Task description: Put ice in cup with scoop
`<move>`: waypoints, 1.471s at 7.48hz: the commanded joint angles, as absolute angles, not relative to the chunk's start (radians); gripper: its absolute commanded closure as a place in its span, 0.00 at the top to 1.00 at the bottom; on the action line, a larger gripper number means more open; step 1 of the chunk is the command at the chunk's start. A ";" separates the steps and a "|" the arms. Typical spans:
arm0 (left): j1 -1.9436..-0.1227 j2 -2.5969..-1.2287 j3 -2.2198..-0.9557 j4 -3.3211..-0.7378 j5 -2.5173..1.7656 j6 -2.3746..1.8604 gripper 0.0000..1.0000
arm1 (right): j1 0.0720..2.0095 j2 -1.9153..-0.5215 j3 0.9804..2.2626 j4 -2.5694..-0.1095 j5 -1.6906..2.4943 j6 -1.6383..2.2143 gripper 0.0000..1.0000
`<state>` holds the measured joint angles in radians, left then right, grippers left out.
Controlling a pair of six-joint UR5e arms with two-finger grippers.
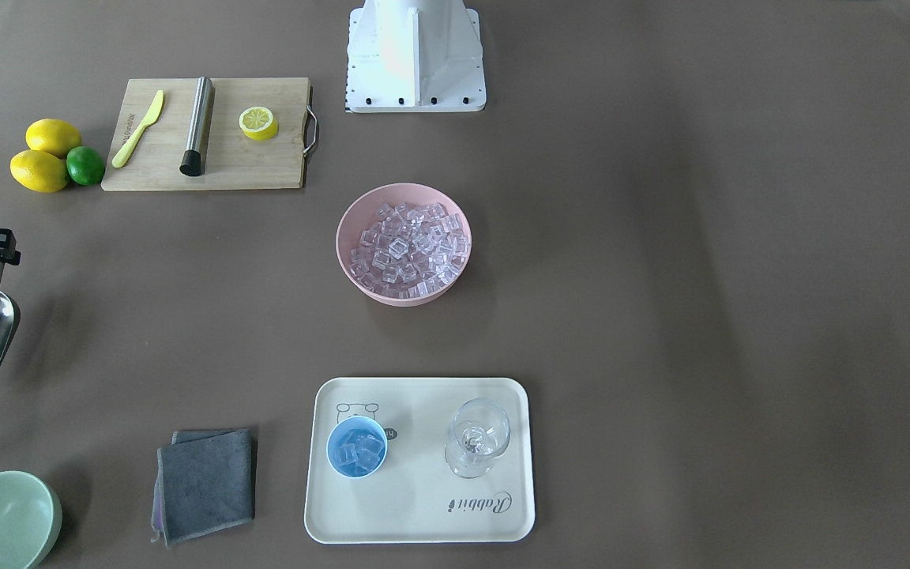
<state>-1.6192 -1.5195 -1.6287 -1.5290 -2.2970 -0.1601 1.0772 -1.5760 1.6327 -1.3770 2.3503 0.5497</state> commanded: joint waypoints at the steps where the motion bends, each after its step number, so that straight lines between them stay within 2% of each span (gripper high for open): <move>1: -1.611 -1.511 -1.615 -1.560 -2.339 -0.160 0.98 | 1.060 -1.566 1.612 -1.378 2.372 0.552 0.08; 2: -1.611 -1.511 -1.620 -1.560 -2.339 -0.160 0.98 | 1.060 -1.566 1.611 -1.378 2.375 0.554 0.66; 3: -1.611 -1.511 -1.618 -1.559 -2.341 -0.161 0.98 | 1.060 -1.566 1.617 -1.374 2.376 0.552 0.99; 5: -1.611 -1.511 -1.618 -1.557 -2.341 -0.161 0.98 | 1.060 -1.566 1.626 -1.374 2.381 0.549 1.00; 7: -1.611 -1.511 -1.614 -1.557 -2.339 -0.160 0.98 | 1.075 -1.568 1.692 -1.370 2.346 0.545 1.00; 9: -1.611 -1.511 -1.595 -1.562 -2.339 -0.161 0.98 | 1.211 -1.533 1.765 -1.451 2.332 0.511 1.00; 11: -1.611 -1.511 -1.588 -1.562 -2.339 -0.160 0.98 | 1.383 -1.497 1.786 -1.678 2.329 0.155 1.00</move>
<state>-1.6107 -1.5109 -1.5947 -1.5612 -2.3394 -0.1609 1.2352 -1.5303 1.7646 -1.4953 2.3329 0.4264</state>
